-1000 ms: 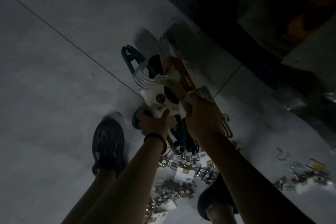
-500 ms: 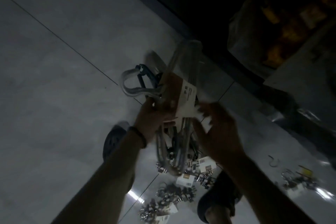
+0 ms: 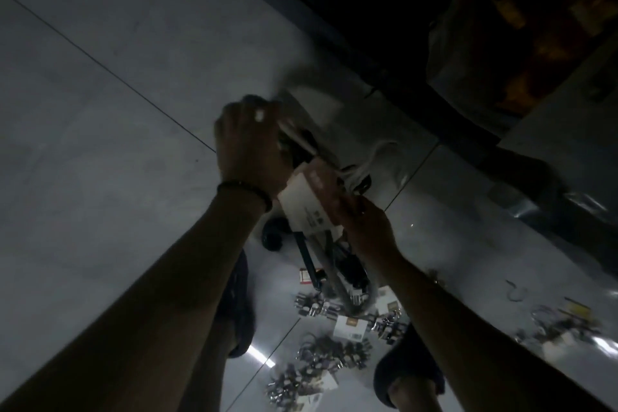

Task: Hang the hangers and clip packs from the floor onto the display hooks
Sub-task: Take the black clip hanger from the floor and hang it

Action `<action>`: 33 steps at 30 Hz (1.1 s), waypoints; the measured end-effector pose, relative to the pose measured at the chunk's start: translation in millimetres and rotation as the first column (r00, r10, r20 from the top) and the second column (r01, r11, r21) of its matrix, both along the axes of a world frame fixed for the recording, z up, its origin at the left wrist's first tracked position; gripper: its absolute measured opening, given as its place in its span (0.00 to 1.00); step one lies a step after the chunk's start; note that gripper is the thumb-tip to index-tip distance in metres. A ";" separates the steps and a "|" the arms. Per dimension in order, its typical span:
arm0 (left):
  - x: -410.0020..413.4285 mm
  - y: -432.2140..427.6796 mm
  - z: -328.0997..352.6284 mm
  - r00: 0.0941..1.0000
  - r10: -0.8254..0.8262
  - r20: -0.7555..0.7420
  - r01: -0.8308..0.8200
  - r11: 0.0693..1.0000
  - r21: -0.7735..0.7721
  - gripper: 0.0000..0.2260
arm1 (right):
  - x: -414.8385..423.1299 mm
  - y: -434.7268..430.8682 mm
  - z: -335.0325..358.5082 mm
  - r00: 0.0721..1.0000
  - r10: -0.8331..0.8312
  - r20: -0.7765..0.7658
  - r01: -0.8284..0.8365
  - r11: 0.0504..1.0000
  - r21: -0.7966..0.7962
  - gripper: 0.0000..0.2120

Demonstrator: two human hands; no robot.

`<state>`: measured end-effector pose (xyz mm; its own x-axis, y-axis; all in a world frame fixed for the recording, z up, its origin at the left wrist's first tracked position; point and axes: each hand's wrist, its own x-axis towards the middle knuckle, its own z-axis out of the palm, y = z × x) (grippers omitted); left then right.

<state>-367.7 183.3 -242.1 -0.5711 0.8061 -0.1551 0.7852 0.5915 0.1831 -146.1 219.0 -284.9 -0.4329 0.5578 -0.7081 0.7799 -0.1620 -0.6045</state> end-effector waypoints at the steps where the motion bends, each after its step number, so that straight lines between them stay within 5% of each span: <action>1: 10.1 -13.8 -10.8 0.982 0.185 0.035 -0.188 0.973 0.131 0.24 | 1.8 -8.9 -8.6 0.992 -0.124 0.009 0.124 0.992 -0.030 0.20; 3: 38.2 -40.4 -35.3 0.800 0.532 0.277 -0.566 0.823 0.053 0.34 | 4.9 -22.2 -23.5 0.965 -0.261 0.015 0.262 0.961 -0.095 0.21; 5: 64.6 -64.3 -70.6 0.451 0.763 0.462 -0.752 0.604 -0.264 0.44 | 5.6 -29.7 -36.1 0.974 -0.225 0.034 0.228 0.968 -0.109 0.23; 7: 80.9 -81.1 -101.9 0.102 0.786 0.610 -0.738 0.471 -0.482 0.50 | 6.5 -35.2 -46.9 0.991 -0.039 0.131 0.050 0.996 -0.078 0.27; 9: 90.1 -88.4 -124.4 -0.038 0.711 0.703 -0.630 0.529 -0.569 0.40 | 10.7 -42.1 -64.8 0.959 0.148 0.240 -0.130 0.988 -0.089 0.26; 13: 90.3 -82.8 -147.5 -0.048 0.575 0.817 -0.619 0.625 -0.476 0.23 | 18.5 -50.6 -98.5 0.962 0.093 0.257 -0.083 0.995 -0.049 0.36; 17: 83.4 -79.7 -142.2 -0.091 0.515 0.852 -0.692 0.582 -0.426 0.15 | 6.2 -40.9 -80.6 0.988 -0.124 0.089 0.140 0.968 -0.209 0.21; 21: 83.2 -76.2 -106.9 -0.116 0.422 0.899 -0.719 0.588 -0.369 0.29 | 7.3 -33.8 -34.5 0.959 -0.282 0.001 0.265 0.900 -0.347 0.12; 26: 84.6 -68.8 -9.6 -0.050 0.339 0.940 -0.681 0.676 -0.280 0.32 | 20.7 -21.2 71.0 0.995 -0.020 0.098 0.038 0.982 -0.186 0.21; 29: 94.3 -60.2 75.2 0.003 0.340 0.941 -0.659 0.708 -0.254 0.37 | 31.5 13.2 179.6 0.964 0.163 0.209 -0.155 0.987 -0.052 0.15; 33: 114.7 -28.9 221.1 0.035 0.263 0.964 -0.559 0.805 -0.199 0.33 | 47.3 56.6 341.1 0.960 0.057 0.274 -0.147 0.936 0.321 0.14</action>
